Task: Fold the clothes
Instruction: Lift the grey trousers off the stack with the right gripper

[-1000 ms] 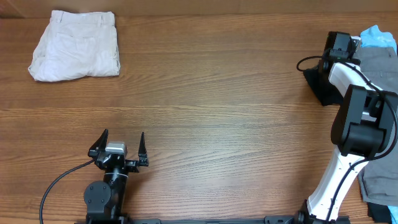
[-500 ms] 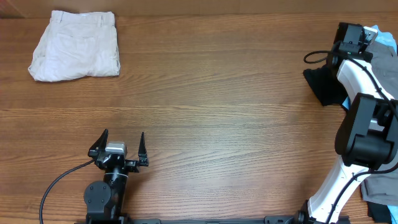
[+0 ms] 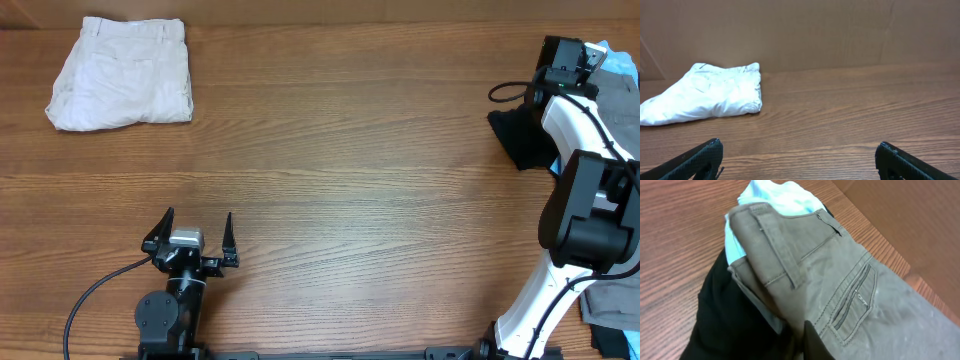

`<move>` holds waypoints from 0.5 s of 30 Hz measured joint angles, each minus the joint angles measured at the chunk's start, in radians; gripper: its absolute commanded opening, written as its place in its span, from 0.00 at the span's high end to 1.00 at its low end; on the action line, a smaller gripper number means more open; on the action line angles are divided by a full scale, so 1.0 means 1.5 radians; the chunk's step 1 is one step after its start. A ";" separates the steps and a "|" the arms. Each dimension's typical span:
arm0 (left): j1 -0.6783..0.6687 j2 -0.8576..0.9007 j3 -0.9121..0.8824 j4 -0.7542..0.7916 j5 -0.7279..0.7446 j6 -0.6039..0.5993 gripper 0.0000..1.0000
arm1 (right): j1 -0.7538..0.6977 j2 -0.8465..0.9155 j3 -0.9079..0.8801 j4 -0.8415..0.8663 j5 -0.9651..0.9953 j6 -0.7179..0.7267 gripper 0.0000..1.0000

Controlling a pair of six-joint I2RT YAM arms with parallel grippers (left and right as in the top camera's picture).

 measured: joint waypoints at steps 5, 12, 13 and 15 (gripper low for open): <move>0.000 0.000 0.000 0.000 0.000 0.000 0.00 | 0.001 0.000 0.000 -0.005 0.000 -0.001 0.96; 0.000 0.000 0.000 0.000 0.000 0.000 0.00 | 0.022 -0.011 0.000 -0.009 0.007 0.005 0.96; 0.000 0.000 0.000 0.000 0.000 0.000 0.00 | 0.028 -0.019 0.000 -0.010 0.010 0.011 0.96; 0.000 0.000 0.000 0.000 0.000 0.000 0.00 | 0.041 -0.045 -0.001 -0.010 0.012 0.023 0.96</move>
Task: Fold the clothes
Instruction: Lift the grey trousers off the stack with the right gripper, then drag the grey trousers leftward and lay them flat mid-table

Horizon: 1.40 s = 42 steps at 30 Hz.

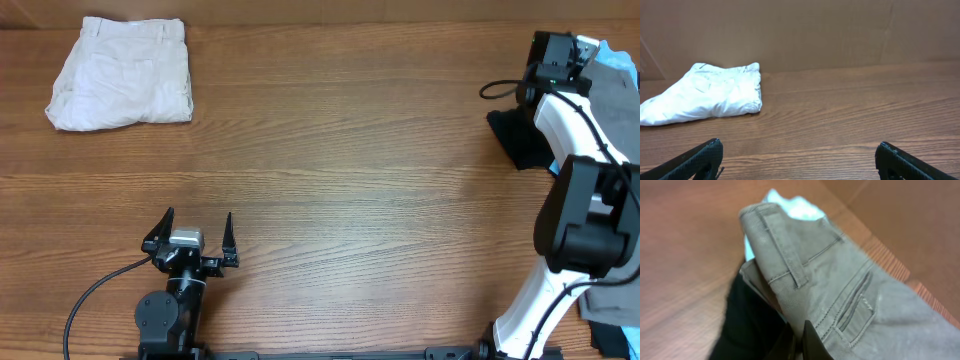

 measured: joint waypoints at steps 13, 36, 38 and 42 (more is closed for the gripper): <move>0.000 0.000 0.000 0.000 0.000 0.000 0.00 | 0.151 -0.159 0.001 0.004 0.005 -0.008 0.96; 0.000 0.000 0.000 0.000 0.000 0.000 0.00 | 0.447 -0.110 0.001 -0.009 -0.315 0.162 0.96; 0.000 0.000 0.000 0.000 0.000 0.000 0.00 | 0.478 -0.083 0.001 -0.006 -0.337 0.180 0.96; 0.000 0.000 0.000 0.000 0.000 0.000 0.00 | 0.540 -0.038 0.000 -0.004 -0.379 0.202 0.96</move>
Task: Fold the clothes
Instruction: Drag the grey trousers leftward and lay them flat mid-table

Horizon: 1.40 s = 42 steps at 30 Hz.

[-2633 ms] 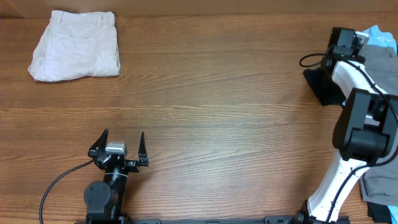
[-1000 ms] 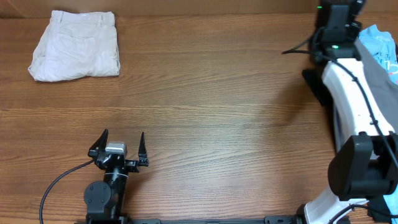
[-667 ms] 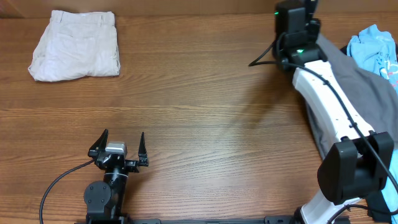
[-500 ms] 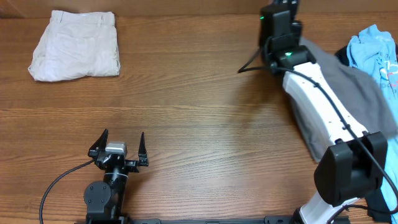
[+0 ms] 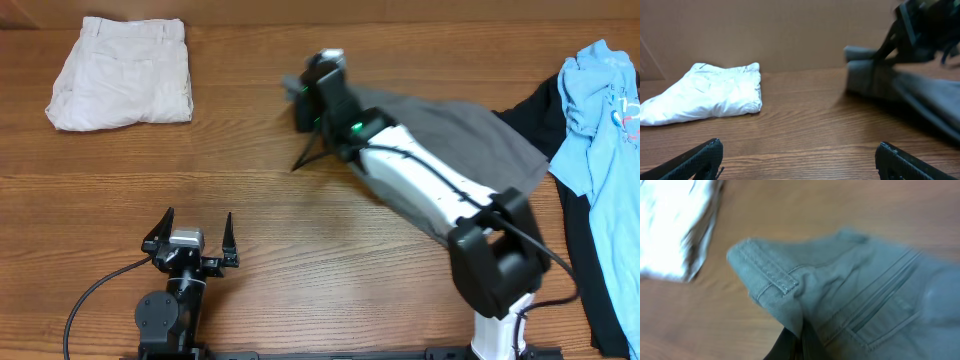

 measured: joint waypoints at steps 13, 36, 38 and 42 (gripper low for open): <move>0.000 0.000 0.000 0.000 0.000 0.000 0.00 | 0.150 0.016 0.000 0.045 -0.117 0.092 0.96; -0.001 0.000 0.000 -0.001 0.001 0.002 0.00 | 0.211 0.016 0.001 -0.002 -0.159 0.124 0.66; -0.001 0.000 0.000 0.000 0.000 0.002 0.00 | 0.204 0.016 0.003 -0.033 -0.135 0.124 0.65; -0.001 0.000 0.000 0.000 0.000 0.002 0.00 | 0.170 -0.008 0.004 -0.125 -0.066 0.125 0.61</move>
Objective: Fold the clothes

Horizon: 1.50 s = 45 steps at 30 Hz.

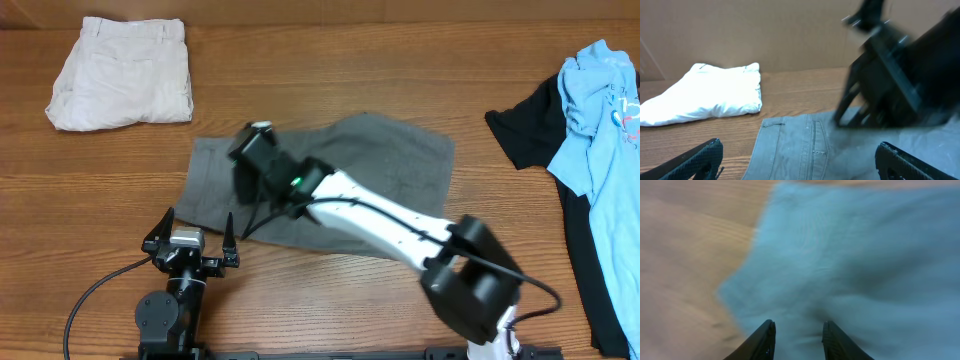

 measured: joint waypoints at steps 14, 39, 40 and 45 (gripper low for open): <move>0.000 0.000 0.000 0.000 0.000 0.000 0.00 | -0.399 -0.179 0.006 -0.417 0.063 -0.004 0.13; 0.000 0.000 0.000 0.000 0.000 0.000 0.00 | -0.523 -0.164 -0.277 -0.235 -0.121 -0.116 0.47; 0.000 0.000 0.000 0.000 0.000 0.000 0.00 | -0.523 -0.164 -0.286 -0.229 -0.120 -0.116 0.49; 0.000 0.000 0.000 0.000 0.000 0.000 0.00 | -0.523 -0.164 -0.320 -0.193 -0.116 -0.121 0.57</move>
